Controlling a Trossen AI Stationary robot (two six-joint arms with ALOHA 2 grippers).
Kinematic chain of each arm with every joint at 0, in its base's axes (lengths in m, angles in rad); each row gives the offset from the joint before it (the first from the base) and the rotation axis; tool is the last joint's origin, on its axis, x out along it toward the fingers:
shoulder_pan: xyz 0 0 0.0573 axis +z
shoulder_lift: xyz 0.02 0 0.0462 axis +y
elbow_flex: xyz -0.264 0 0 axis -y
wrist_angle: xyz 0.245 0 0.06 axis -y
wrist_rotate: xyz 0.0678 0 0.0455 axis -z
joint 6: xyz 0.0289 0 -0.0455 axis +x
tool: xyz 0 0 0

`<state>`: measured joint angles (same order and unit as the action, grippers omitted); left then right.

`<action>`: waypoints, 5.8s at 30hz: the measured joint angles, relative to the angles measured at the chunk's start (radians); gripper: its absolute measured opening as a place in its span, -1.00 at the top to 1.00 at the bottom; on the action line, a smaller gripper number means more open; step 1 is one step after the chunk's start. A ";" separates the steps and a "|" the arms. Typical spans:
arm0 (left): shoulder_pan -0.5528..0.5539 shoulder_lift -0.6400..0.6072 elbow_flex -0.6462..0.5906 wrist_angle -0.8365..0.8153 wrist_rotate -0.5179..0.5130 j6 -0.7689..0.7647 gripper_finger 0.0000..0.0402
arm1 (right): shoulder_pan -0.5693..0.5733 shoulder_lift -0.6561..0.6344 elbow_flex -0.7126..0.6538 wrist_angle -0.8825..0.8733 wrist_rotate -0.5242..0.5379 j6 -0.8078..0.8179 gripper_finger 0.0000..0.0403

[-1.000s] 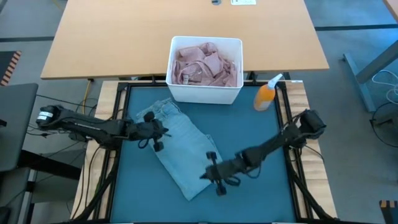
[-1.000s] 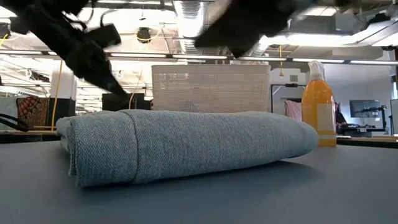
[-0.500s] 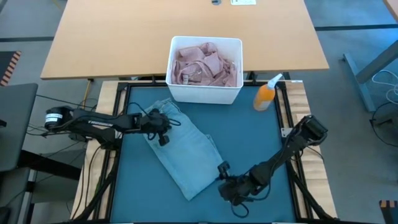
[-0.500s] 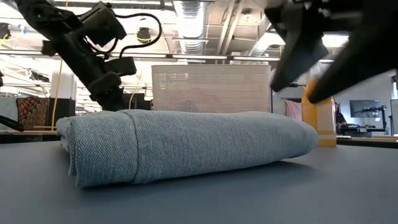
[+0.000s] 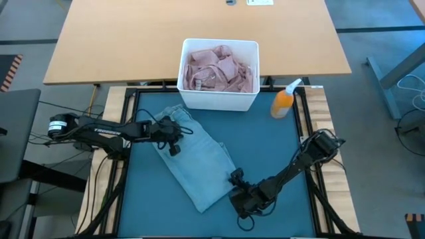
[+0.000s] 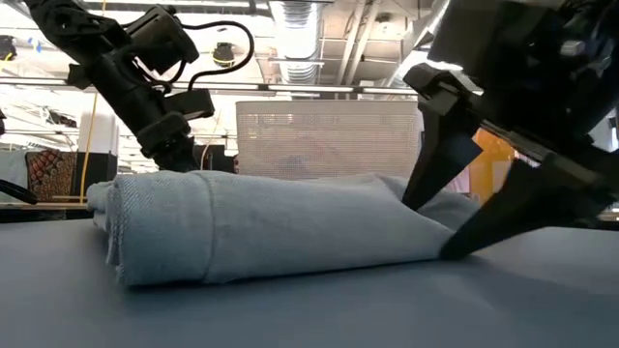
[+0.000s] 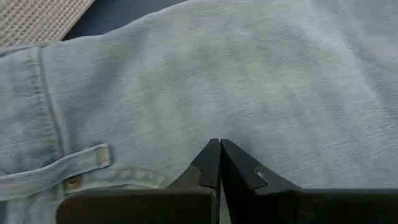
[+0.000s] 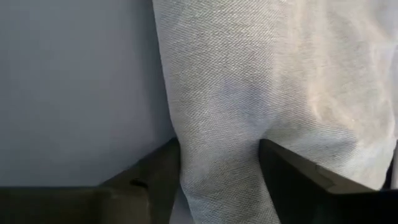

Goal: Fold Laundry from Bin
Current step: Fold the blue pants

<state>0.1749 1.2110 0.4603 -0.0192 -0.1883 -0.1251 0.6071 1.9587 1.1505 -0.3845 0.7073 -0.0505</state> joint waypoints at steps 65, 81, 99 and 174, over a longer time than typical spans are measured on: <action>-0.153 0.332 0.054 0.065 0.153 -0.216 1.00 | 0.121 -0.245 -0.185 -0.461 -0.549 0.785 0.79; -0.603 0.110 0.040 -0.170 0.338 -0.612 1.00 | -0.417 -0.490 -0.326 -0.367 -0.372 0.384 0.81; -0.684 -0.127 0.316 -0.720 -0.084 -0.323 1.00 | -0.395 -0.646 -0.138 -0.216 -0.464 0.435 0.91; -0.513 -0.135 0.174 -0.643 -0.224 -0.141 0.05 | 0.137 -0.148 -0.164 -0.132 -0.160 1.073 0.90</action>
<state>-0.3386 1.0758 0.6338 -0.6624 -0.4126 -0.2665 0.7437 1.8111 0.9863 -0.5167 0.5472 1.0225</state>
